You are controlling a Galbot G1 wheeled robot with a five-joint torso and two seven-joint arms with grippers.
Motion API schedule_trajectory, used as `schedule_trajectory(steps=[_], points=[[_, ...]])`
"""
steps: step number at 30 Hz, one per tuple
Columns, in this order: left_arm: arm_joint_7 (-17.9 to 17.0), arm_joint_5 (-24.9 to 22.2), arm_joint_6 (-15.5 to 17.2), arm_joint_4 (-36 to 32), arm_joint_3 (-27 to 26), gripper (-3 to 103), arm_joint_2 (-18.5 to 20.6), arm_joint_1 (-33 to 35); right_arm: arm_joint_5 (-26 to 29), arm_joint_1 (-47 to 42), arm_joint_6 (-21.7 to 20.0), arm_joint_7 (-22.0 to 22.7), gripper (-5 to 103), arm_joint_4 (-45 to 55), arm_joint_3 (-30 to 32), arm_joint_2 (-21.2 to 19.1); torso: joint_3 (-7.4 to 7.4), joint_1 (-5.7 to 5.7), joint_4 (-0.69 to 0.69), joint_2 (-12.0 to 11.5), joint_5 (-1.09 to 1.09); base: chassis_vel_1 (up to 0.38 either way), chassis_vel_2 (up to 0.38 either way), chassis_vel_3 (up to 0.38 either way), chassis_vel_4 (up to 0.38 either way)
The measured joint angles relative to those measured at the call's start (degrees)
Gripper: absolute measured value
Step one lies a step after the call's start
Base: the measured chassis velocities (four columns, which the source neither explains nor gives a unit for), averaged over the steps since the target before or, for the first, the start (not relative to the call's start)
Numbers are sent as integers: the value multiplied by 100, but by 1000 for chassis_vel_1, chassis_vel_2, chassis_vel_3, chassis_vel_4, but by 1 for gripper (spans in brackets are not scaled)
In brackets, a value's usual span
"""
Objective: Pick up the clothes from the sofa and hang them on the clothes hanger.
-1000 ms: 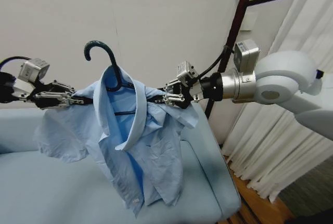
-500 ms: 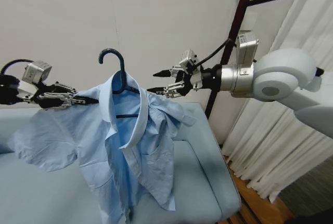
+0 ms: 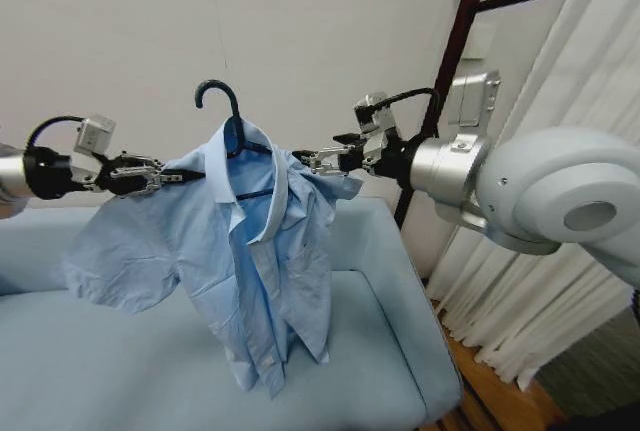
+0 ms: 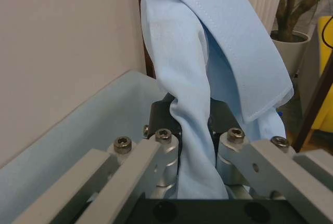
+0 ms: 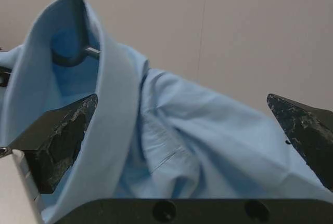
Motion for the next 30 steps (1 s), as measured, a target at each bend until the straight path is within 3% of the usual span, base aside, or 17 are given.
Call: schedule_trajectory(steps=[3, 6, 13, 18, 30], points=[[-274, -111, -2, -102, 2, 9, -40, -19, 325, -15, 0, 386, 100, 47, 117, 171, 0, 0, 0, 0, -1, 0, 0, 0, 0], [-511, -217, -1, -175, 2, 9, -50, -31, 288, -74, 17, 655, 100, -20, 133, 423, 0, 0, 2, 0, -1, 0, 0, 0, 0], [-570, -250, -1, -233, 0, 9, -3, -44, 113, -180, 90, 1066, 100, -383, 76, 882, 0, 0, 3, 0, 0, 0, 0, 0, 0], [-634, -250, -1, -254, -1, 9, -15, -42, 325, -153, 251, 1479, 100, -470, 78, 1211, 0, 0, 3, 0, -2, 0, 0, 0, 0], [-707, -222, -1, -234, 1, 9, -16, -34, 307, -135, 210, 1519, 100, -290, -5, 1102, 0, 0, 0, 0, 0, 0, 0, 0, 0]])
